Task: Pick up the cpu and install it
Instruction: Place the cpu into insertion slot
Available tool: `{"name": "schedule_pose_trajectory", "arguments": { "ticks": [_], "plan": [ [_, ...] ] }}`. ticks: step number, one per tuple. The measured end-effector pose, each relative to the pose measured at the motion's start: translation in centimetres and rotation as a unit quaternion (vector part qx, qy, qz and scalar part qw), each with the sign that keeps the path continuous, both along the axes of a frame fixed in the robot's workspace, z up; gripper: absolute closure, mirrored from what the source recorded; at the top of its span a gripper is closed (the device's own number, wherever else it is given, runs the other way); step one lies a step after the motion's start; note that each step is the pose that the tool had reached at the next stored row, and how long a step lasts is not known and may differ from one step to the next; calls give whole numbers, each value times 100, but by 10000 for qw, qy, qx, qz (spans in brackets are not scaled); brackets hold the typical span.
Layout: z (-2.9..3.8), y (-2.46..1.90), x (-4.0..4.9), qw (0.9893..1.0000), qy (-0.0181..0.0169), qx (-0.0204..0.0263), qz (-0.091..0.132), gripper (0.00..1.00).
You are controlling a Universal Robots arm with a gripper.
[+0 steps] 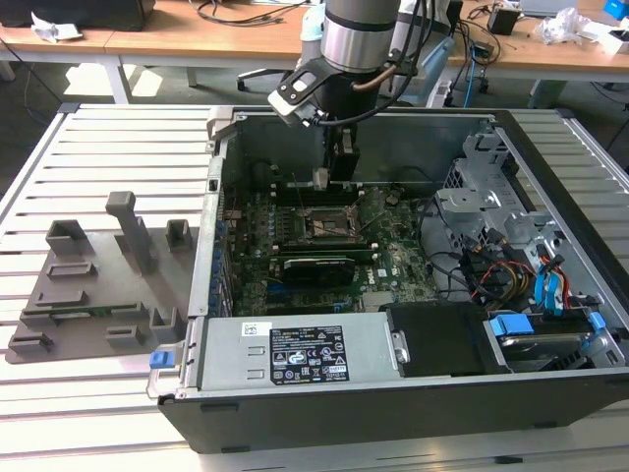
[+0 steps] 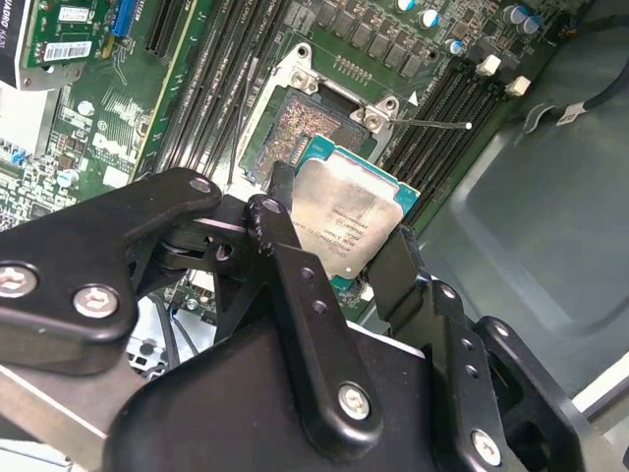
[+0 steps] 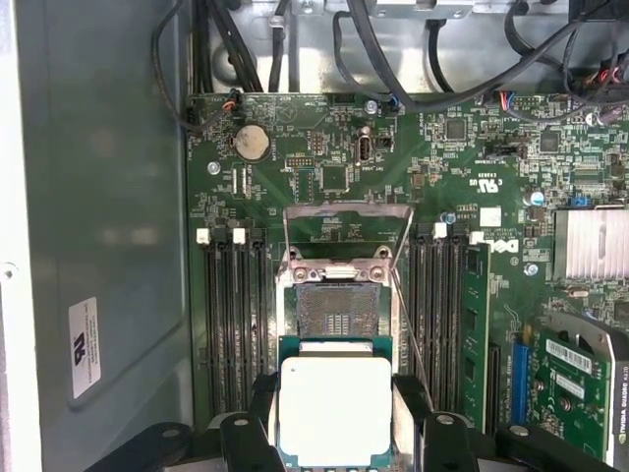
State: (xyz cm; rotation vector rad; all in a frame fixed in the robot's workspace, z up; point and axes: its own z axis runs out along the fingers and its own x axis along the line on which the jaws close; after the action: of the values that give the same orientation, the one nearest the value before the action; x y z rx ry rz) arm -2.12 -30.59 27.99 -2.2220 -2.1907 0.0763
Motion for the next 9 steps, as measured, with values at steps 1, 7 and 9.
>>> {"name": "schedule_pose_trajectory", "arguments": {
  "ticks": [1, 7, 9],
  "plan": [
    [-17, 0, 0, 10000, 0, 1, 0, 45],
    [-65, 0, 0, 10000, 0, 0, 0, 45],
    [-77, 0, 0, 10000, 0, 0, 0, 45]
  ]
}}
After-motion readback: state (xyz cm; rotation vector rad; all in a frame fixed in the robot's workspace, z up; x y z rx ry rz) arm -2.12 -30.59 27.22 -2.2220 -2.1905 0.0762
